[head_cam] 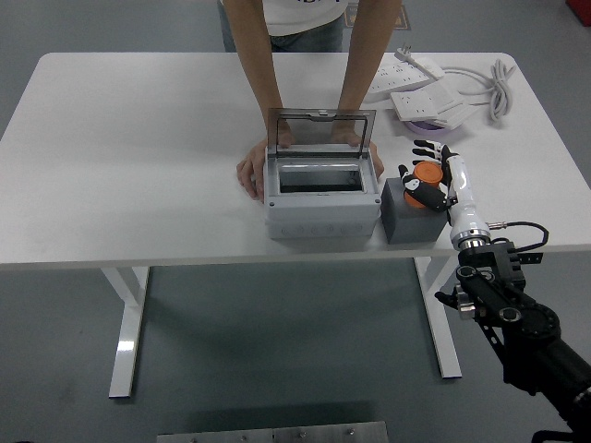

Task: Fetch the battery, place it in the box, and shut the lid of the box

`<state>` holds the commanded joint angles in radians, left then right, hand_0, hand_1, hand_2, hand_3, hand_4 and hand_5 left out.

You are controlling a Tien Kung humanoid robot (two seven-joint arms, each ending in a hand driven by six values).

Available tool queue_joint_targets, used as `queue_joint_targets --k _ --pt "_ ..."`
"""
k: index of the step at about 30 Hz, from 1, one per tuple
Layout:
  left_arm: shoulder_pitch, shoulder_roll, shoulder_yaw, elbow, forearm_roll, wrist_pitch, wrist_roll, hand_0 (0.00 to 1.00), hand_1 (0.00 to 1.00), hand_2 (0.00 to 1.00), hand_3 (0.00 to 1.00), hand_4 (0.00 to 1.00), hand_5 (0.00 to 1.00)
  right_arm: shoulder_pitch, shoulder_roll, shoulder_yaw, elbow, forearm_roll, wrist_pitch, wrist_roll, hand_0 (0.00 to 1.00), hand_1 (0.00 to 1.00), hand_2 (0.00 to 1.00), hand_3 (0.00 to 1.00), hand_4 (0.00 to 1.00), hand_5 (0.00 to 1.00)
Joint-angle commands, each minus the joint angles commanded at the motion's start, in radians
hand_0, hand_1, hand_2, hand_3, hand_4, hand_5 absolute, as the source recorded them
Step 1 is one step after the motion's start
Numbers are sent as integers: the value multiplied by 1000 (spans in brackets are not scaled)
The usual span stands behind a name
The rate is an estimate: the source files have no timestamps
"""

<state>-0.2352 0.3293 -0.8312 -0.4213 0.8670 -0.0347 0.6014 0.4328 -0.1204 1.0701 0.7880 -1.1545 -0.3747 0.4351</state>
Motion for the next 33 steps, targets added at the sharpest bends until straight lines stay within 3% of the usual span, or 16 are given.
queue_joint_targets --k 7,8,31,32,33 --pt "-1 0 -5 0 10 -3 4 840 895 822 767 836 482 14 5 -11 -7 6 -3 -2 371 563 636 667 642 53" --pt "-1 0 -7 0 12 -4 4 841 896 823 767 837 483 16 7 -12 -8 6 -3 -2 373 558 632 664 615 15" --pt "-1 2 -13 0 27 0 2 841 897 823 768 837 484 28 14 -19 -14 5 -21 0 373 560 652 656 616 36" --pt "-1 3 -13 0 27 1 2 844 897 827 768 838 484 28 13 -19 -13 6 -22 1 347 518 529 538 588 72" --pt "-1 3 -13 0 26 1 1 844 897 827 768 838 484 28 13 -20 -12 9 -24 4 347 518 529 538 588 72"
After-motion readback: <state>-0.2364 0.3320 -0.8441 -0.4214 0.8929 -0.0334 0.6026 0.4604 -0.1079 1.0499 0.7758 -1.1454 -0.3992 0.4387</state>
